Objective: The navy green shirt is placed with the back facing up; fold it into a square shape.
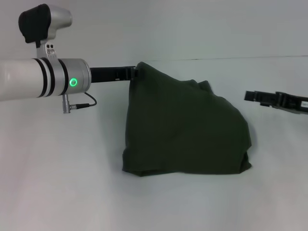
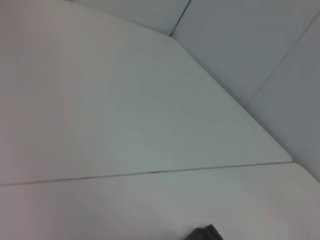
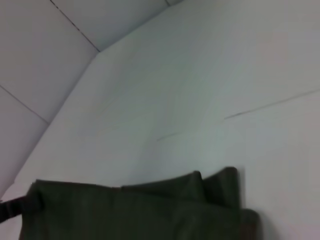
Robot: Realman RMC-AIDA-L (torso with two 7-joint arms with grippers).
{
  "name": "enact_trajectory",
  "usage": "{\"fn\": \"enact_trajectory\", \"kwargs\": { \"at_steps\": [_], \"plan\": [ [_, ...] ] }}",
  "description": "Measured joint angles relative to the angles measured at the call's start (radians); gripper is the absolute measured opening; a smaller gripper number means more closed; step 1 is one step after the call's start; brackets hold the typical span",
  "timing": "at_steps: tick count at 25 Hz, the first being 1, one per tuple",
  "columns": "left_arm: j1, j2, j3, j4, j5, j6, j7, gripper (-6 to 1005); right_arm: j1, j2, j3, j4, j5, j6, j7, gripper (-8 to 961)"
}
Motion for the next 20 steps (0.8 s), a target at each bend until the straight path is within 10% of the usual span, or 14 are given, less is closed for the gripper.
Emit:
{"fn": "enact_trajectory", "kwargs": {
  "at_steps": [20],
  "plan": [
    [0.013,-0.012,-0.004,0.002,-0.008,-0.069,0.002,111,-0.005,0.002,-0.009,0.013,-0.076,0.005,0.039,821]
  ]
}}
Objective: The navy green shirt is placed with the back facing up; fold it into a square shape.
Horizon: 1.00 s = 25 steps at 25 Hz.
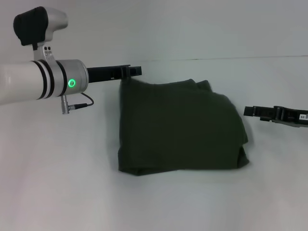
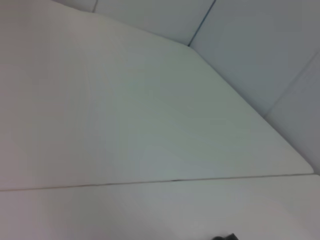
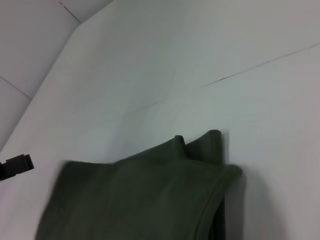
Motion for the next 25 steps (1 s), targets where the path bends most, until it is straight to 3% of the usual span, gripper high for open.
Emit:
{"fn": "enact_trajectory", "kwargs": {
  "at_steps": [6,9,12,14,17,21,25],
  "plan": [
    [0.043,-0.004,-0.007,0.035,-0.018,-0.032,-0.01,235,0.013,0.006,-0.005,0.002,-0.002,0.004,0.003,823],
    [0.089,-0.015,-0.007,0.088,-0.029,-0.016,-0.015,345,0.018,0.008,-0.007,0.006,-0.002,0.005,0.009,824],
    [0.159,-0.036,-0.007,0.176,-0.054,0.071,-0.015,455,0.021,0.009,-0.002,0.007,0.001,0.003,0.006,825],
    [0.23,-0.052,-0.007,0.276,-0.08,0.202,-0.01,549,0.019,0.009,0.004,0.001,0.004,-0.001,0.002,825],
    [0.28,-0.059,-0.007,0.327,-0.106,0.32,-0.002,690,0.007,0.004,0.018,-0.012,0.015,-0.035,-0.016,826],
    [0.34,-0.059,-0.016,0.348,-0.151,0.479,0.051,714,-0.023,0.001,0.069,-0.038,0.062,-0.129,-0.097,828],
    [0.374,-0.059,-0.095,0.33,-0.19,0.632,0.151,726,-0.048,0.005,0.109,-0.042,0.11,-0.209,-0.217,829]
  ]
}}
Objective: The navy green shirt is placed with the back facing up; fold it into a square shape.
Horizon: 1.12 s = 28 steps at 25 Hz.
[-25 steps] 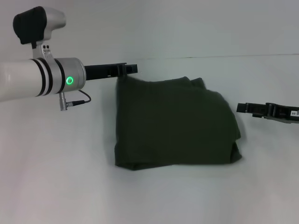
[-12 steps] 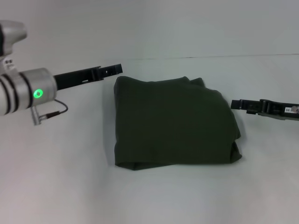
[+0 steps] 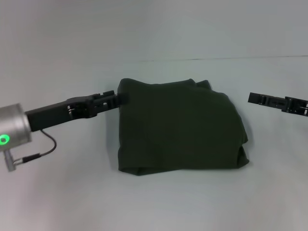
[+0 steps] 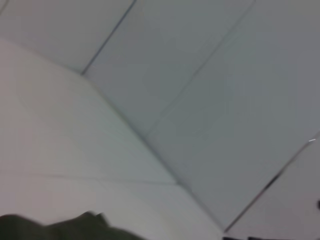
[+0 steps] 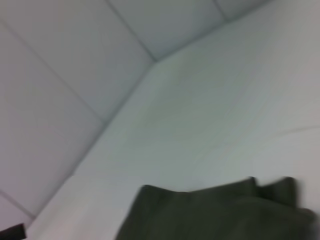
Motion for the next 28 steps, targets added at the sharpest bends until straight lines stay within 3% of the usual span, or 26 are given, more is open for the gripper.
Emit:
{"fn": "enact_trajectory", "kwargs": {
  "at_steps": [7,13,19,28],
  "plan": [
    [0.079,0.001,-0.178,-0.04,-0.01,0.203,0.191,732,-0.012,0.039,0.007,-0.01,0.035,-0.168,-0.239,831],
    [0.132,0.003,-0.288,-0.038,-0.006,0.332,0.277,733,-0.004,0.081,-0.006,-0.048,0.032,-0.222,-0.365,855],
    [0.147,0.005,-0.297,-0.033,0.042,0.372,0.331,732,0.016,0.085,-0.086,-0.049,0.029,-0.227,-0.401,878],
    [0.138,0.0,-0.257,-0.075,0.259,0.358,0.411,732,0.057,0.089,-0.217,-0.041,-0.002,-0.202,-0.396,934]
  ]
}}
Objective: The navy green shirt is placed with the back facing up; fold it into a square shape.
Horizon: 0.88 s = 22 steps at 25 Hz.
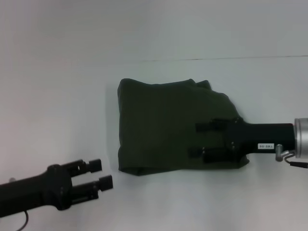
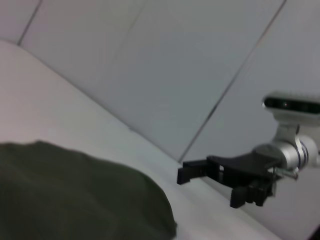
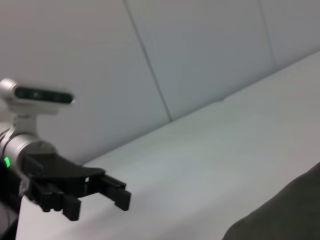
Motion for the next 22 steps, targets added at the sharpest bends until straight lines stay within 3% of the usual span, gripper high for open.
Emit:
{"fn": "enact_trajectory", "kwargs": {
  "at_steps": [7,22],
  "plan": [
    [-0.012,0.0,0.065,-0.027,0.079,0.006,0.016,723,0.02,0.007,-0.028,0.004,-0.066,-0.003,0.004,918],
    [-0.022,0.001,0.071,-0.04,0.087,0.011,0.012,732,0.015,0.01,-0.029,0.015,-0.069,-0.009,0.004,915]
  ]
}}
